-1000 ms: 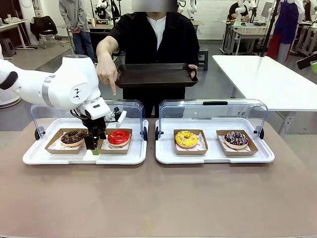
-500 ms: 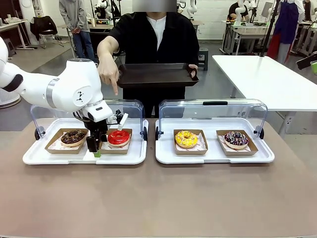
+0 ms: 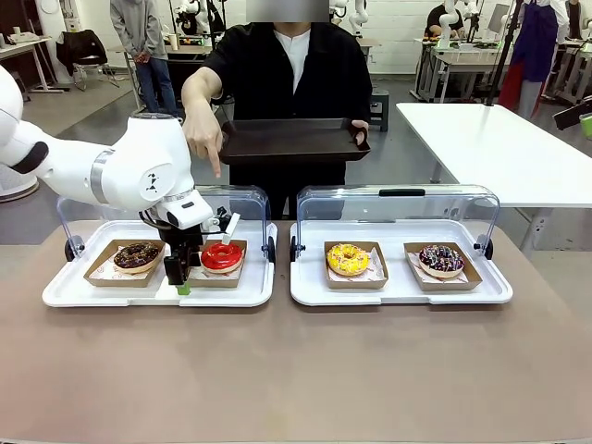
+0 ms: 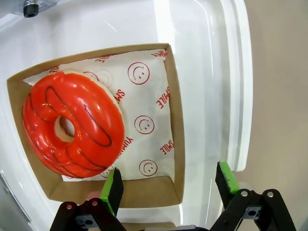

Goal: Provide the desired donut to the person.
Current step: Pick up and lift the Paper togo box containing the Donut pointed at by the person.

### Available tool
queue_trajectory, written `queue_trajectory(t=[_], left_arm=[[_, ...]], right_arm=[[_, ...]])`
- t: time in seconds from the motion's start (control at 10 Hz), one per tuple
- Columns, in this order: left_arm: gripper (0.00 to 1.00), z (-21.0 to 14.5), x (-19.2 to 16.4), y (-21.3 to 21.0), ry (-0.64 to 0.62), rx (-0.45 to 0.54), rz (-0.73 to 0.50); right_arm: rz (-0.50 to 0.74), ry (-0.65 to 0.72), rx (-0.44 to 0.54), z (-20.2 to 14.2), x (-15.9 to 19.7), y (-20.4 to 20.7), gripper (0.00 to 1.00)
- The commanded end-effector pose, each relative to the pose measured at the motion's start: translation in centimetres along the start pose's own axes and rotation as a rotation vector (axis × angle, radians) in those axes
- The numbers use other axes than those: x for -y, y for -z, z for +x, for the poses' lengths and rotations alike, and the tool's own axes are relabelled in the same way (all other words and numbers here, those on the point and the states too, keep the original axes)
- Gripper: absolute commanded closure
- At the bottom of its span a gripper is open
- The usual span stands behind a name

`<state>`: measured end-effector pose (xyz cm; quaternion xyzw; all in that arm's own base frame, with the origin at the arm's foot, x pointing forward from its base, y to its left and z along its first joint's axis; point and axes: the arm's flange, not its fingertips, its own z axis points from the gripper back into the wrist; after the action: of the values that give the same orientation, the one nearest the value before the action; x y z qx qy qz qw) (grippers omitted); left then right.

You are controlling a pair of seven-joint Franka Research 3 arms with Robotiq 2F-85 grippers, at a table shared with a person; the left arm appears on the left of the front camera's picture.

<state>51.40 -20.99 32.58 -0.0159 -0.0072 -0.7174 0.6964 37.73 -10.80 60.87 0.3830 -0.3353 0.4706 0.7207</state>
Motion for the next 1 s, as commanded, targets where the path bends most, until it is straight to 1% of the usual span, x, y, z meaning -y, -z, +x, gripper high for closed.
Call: queue_trajectory(t=[0.0,0.1,0.2,0.3,0.4,0.5,0.6,0.8,0.9], left_arm=[[0.0,0.21,-0.76,0.42,-0.024,-0.022,0.025],[0.0,0.16,-0.85,0.57,-0.017,-0.023,0.027],[0.5,0.23,-0.85,0.6,-0.006,-0.02,0.032],[0.5,0.2,-0.84,0.58,-0.001,-0.022,0.032],[1.0,0.17,-0.8,0.55,0.003,-0.022,0.033],[0.55,0.12,-0.8,0.53,0.003,-0.023,0.031],[1.0,0.13,-0.82,0.57,0.002,-0.024,0.027],[1.0,0.11,-0.78,0.56,0.003,-0.022,0.021],[0.94,0.07,-0.78,0.47,0.004,-0.02,0.022]], right_arm=[[0.008,-0.008,0.011,0.06,-0.05,-0.01,0.0],[0.008,-0.008,0.011,0.06,-0.05,-0.01,0.0],[0.008,-0.008,0.011,0.06,-0.05,-0.01,0.0],[0.008,-0.008,0.011,0.06,-0.05,-0.01,0.0],[0.008,-0.008,0.011,0.06,-0.05,-0.01,0.0],[0.008,-0.008,0.011,0.06,-0.05,-0.01,0.0],[0.008,-0.008,0.011,0.06,-0.05,-0.01,0.0],[0.008,-0.008,0.011,0.06,-0.05,-0.01,0.0],[0.008,-0.008,0.011,0.06,-0.05,-0.01,0.0]])
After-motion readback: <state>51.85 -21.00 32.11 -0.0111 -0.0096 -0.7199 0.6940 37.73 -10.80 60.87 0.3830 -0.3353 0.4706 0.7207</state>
